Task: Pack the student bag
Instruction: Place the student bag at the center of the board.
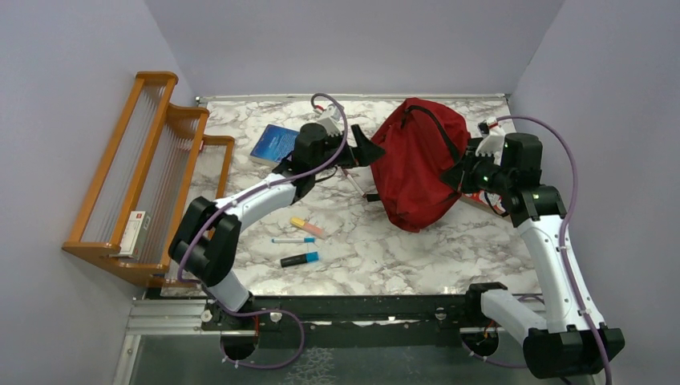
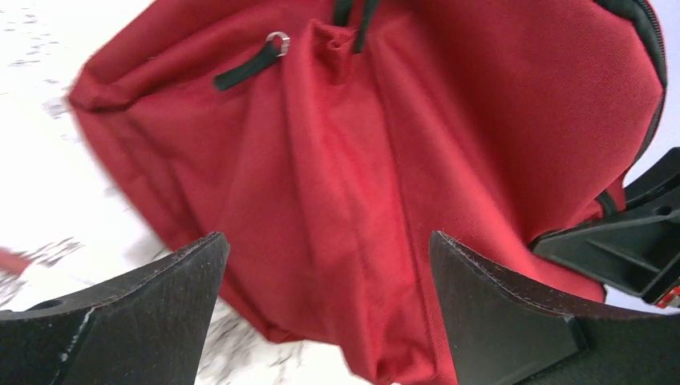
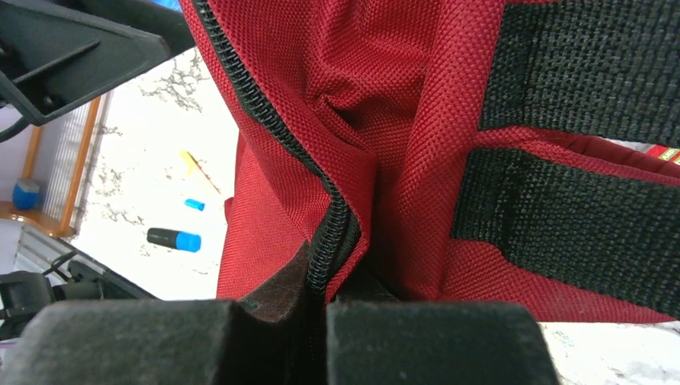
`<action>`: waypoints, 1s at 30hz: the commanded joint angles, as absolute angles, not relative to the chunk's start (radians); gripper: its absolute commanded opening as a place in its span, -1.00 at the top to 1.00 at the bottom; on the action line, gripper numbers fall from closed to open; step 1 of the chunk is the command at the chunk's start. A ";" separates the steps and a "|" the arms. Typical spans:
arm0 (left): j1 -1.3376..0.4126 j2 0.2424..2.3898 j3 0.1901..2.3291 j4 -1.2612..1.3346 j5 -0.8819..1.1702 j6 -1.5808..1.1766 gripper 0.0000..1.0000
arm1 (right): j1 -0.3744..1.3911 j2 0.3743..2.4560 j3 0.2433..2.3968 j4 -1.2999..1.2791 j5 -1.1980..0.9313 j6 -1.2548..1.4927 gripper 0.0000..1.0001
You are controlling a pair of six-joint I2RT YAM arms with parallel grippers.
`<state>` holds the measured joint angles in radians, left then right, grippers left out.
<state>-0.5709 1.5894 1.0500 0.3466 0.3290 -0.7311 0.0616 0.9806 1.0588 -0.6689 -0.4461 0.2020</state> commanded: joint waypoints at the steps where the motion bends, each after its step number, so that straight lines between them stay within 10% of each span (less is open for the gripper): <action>1: -0.610 1.691 1.113 0.473 0.365 -0.804 -0.92 | 0.063 0.955 1.050 -0.702 -0.454 0.207 0.99; 11: -0.662 1.839 1.171 0.497 0.410 -0.827 -0.58 | 0.063 0.942 1.049 -0.707 -0.456 0.204 0.99; 23: -0.645 1.865 1.259 0.506 0.512 -0.809 1.00 | 0.063 0.920 1.032 -0.681 -0.412 0.248 0.99; 30: -0.584 1.787 1.138 0.504 0.532 -0.848 1.00 | 0.063 0.960 1.037 -0.654 -0.556 0.250 0.99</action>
